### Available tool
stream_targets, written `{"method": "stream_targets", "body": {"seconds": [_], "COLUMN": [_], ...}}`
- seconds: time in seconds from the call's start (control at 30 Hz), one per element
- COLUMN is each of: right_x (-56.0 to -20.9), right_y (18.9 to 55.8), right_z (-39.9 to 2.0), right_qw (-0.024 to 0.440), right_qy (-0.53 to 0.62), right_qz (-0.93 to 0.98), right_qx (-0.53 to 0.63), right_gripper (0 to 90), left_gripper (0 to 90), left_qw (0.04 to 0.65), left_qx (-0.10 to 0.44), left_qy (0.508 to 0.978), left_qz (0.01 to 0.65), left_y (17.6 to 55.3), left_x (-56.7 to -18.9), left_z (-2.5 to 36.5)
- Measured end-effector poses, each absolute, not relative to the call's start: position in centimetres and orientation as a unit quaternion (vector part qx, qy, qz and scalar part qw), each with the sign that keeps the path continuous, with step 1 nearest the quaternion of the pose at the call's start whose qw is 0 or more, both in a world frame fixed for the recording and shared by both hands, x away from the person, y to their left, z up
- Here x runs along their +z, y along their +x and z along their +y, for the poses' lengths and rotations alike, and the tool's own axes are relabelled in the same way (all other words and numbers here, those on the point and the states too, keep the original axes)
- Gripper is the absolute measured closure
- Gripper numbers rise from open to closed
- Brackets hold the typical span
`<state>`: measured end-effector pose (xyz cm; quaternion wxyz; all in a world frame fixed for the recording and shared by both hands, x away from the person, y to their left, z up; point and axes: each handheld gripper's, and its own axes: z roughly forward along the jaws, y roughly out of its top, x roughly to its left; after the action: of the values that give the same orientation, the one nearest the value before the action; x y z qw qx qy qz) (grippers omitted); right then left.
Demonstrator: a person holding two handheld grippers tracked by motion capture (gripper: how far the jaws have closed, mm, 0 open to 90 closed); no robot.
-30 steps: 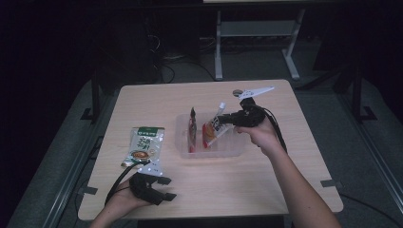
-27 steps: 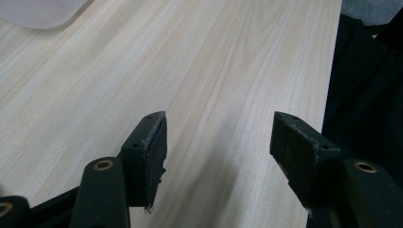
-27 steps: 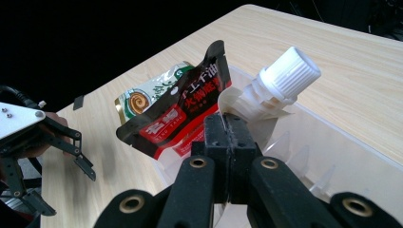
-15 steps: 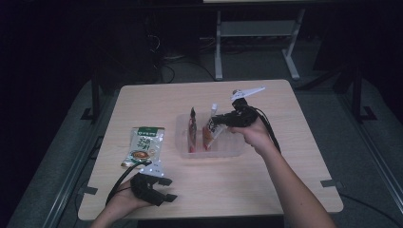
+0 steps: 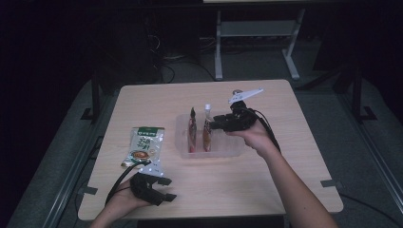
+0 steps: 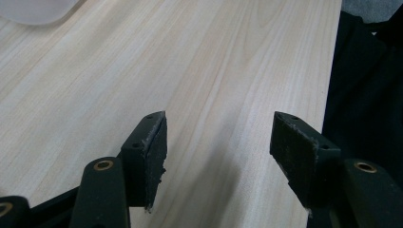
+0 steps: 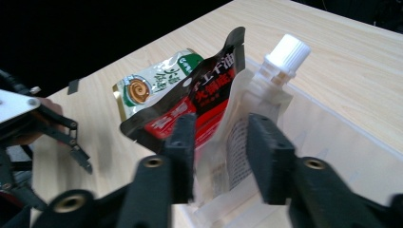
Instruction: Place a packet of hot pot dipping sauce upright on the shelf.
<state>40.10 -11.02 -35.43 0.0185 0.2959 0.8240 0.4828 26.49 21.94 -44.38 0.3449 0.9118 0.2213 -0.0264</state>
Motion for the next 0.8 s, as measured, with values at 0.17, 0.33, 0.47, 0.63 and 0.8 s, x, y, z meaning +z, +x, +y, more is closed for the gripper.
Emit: {"method": "stream_targets", "body": {"seconds": [0.17,0.33,0.47,0.63,0.8], "right_x": [-35.2,-35.3,-35.7,-36.4,-37.3], "right_y": [39.3,38.2,37.2,35.7,34.1], "right_z": [-11.9,-12.8,-13.4,-13.7,-14.1], "right_qw": [0.035,0.04,0.048,0.057,0.057], "right_qy": [0.292,0.294,0.29,0.285,0.281], "right_qz": [0.826,0.825,0.829,0.833,0.835], "right_qx": [0.481,0.481,0.476,0.47,0.47], "right_gripper": [41.5,33.1,29.9,28.8,29.1], "left_gripper": [37.2,37.1,37.1,37.1,37.1], "left_qw": [0.346,0.345,0.345,0.344,0.343], "left_qx": [-0.026,-0.025,-0.025,-0.025,-0.023], "left_qy": [0.911,0.911,0.912,0.911,0.911], "left_qz": [0.223,0.224,0.223,0.225,0.228], "left_y": [26.5,26.5,26.5,26.6,26.6], "left_x": [-44.4,-44.5,-44.5,-44.5,-44.5], "left_z": [21.9,21.8,21.8,21.9,22.0]}}
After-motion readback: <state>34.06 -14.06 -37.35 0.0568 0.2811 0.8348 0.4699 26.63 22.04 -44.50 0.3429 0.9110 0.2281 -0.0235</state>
